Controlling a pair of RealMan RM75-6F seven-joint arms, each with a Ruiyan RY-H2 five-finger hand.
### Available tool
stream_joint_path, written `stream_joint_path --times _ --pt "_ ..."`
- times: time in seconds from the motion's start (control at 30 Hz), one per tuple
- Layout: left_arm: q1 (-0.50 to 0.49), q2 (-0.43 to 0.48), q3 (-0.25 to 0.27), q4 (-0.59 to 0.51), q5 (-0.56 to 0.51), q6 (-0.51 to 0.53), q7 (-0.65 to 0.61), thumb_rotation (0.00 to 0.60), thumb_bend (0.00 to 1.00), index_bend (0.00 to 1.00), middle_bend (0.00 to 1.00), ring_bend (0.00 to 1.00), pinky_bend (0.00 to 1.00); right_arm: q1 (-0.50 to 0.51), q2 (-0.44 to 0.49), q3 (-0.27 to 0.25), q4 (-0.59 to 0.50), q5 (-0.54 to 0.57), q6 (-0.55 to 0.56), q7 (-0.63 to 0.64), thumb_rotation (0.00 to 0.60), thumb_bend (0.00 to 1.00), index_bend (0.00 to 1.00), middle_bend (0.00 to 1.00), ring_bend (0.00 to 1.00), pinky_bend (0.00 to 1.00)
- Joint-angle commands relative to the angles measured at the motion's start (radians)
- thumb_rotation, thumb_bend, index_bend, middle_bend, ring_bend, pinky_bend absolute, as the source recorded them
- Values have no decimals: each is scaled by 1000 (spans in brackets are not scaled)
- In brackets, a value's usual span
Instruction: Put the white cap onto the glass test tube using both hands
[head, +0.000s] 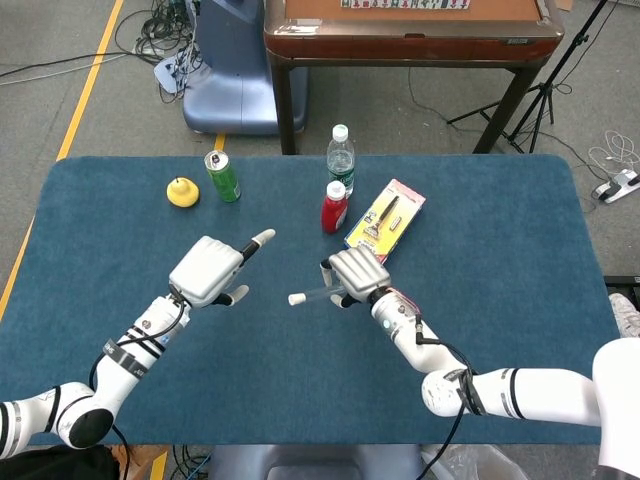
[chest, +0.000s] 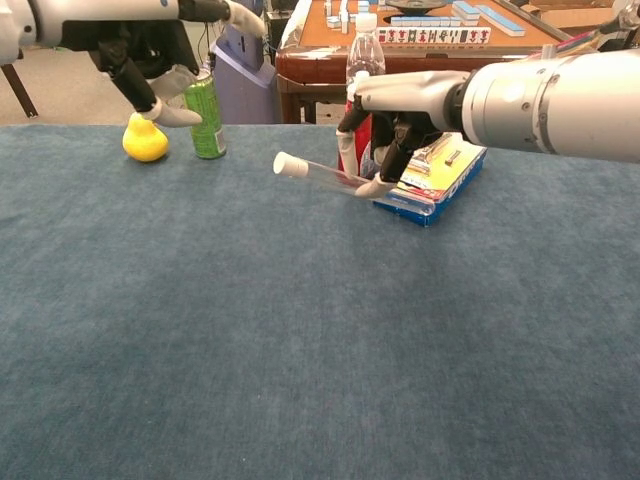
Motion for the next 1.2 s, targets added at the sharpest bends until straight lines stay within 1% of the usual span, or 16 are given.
stream_joint_path --times 0.03,0.13,0.23,0.4,0.6,0.77,0.83,0.93,1.0,1.03,1.1,1.2 --pt "25 8 11 17 17 26 -13 600 260 0 765 782 1000 50 13 -50 -19 97 26 -75 600 1000 955 1000 1000 1000" --pt "44 7 23 36 31 42 -15 600 261 0 744 749 1000 65 -10 -68 6 130 33 -90 600 1000 954 1000 1000 1000" --pt "64 7 36 57 34 49 -19 600 260 0 721 722 1000 77 -54 -95 55 155 32 -104 600 1000 955 1000 1000 1000" --pt "90 -8 45 95 44 63 -37 600 260 0 704 703 1000 82 -125 -117 136 164 24 -98 600 1000 954 1000 1000 1000" --pt "109 -31 58 140 55 53 -53 600 260 0 691 691 1000 63 -206 -117 234 129 16 -47 600 1000 953 1000 1000 1000" --pt "122 -46 64 166 69 49 -65 600 260 0 691 691 1000 47 -247 -123 289 85 11 -22 600 1000 949 1000 1000 1000" --pt "127 -50 65 175 72 46 -71 600 260 0 691 690 1000 36 -253 -122 299 68 13 -7 600 995 913 1000 1000 1000" --pt "132 -56 63 188 77 43 -79 600 260 0 690 687 1000 25 -255 -123 307 53 12 3 600 929 799 1000 1000 1000" --pt "133 -60 62 195 79 40 -81 600 260 0 688 684 1000 20 -255 -122 309 47 12 7 600 853 653 1000 1000 1000" --pt "133 -62 61 198 79 37 -81 600 260 0 686 682 1000 18 -255 -121 310 45 11 8 600 835 617 1000 1000 1000" --pt "134 -67 61 203 81 35 -80 600 260 0 683 679 1000 14 -256 -121 312 41 11 9 600 749 486 1000 1000 1000" --pt "138 -73 62 209 78 28 -75 600 260 0 680 678 1000 3 -259 -117 317 32 7 22 600 656 398 1000 1000 1000"
